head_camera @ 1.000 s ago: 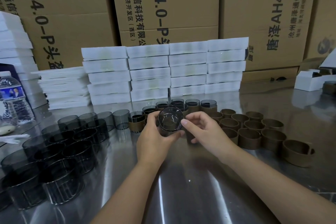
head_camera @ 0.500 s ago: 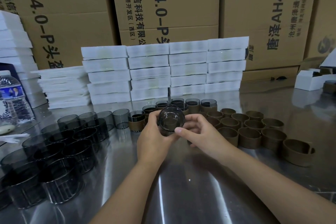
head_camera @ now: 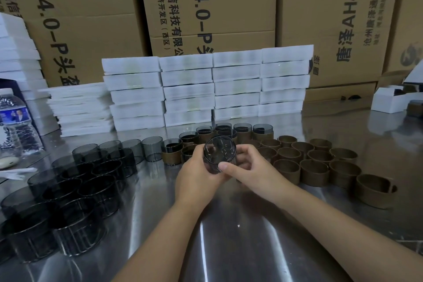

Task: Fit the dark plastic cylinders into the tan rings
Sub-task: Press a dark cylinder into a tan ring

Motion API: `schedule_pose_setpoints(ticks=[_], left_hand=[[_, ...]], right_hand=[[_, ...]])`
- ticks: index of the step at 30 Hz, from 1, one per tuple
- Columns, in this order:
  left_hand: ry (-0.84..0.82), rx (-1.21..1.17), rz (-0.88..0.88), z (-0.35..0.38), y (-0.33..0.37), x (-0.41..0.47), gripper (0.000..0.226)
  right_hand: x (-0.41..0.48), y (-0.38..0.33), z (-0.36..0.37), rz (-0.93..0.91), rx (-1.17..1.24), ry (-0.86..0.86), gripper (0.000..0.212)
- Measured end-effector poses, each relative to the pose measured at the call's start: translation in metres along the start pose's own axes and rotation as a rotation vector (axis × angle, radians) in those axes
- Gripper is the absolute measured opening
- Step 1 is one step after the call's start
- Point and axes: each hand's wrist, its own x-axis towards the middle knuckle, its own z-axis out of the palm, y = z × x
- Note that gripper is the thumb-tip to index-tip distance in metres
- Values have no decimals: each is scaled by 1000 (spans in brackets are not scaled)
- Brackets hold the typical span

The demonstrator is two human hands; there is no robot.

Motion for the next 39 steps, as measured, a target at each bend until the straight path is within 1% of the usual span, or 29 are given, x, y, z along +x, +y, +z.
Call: schedule_pose_setpoints(ticks=[3,6,7,9,11,12,14,16,17,19,23,27,29,32,35,39], left_hand=[[-18,-22,-10,1,0,1,54],[-56,-90,-15,4,-2,1,42],[-75,-114,-14,5,-3,1,36],[-115,-144,-12,6,-4,1,29],[-148,-182,-22,7,-2,1,32],[-169,-205,-32,7,0,0,37],[-222,-252,-55,8,3,-2,40],[-253,-280,-67,9,3,-3,28],[-261,-284,-68,10,4,-3,22],[-279,-303,-63,9,5,-4,16],[-314,-356,-71,7,9,-5,11],[-366,-444,-128,7,12,-5,16],[-409,-499,-151,5,14,-6,26],[-481,-561,-185,3,17,-8,48],[-545,-605,-206,3,18,-8,56],[-630,-661,-230,2,20,-8,67]], right_hand=[[-1,1,0,-2,-17,-14,69],[-1,2,-1,-17,-20,-23,59],[-1,2,-1,-16,-18,-21,62],[-2,0,-2,1,-27,-19,75],[-4,-1,-3,17,-34,-22,84],[-4,-2,-4,29,-22,-23,83],[-5,-4,-5,70,-2,-16,66],[-5,-7,-6,113,-2,-14,51],[-6,-8,-6,128,3,-20,49],[-6,-10,-6,150,11,-27,50],[-7,-13,-8,167,22,2,55],[-7,-14,-10,104,-10,61,67],[-7,-16,-9,77,-17,85,75],[-7,-17,-9,64,3,92,74],[-7,-17,-9,69,36,83,71],[-5,-19,-11,132,144,27,79]])
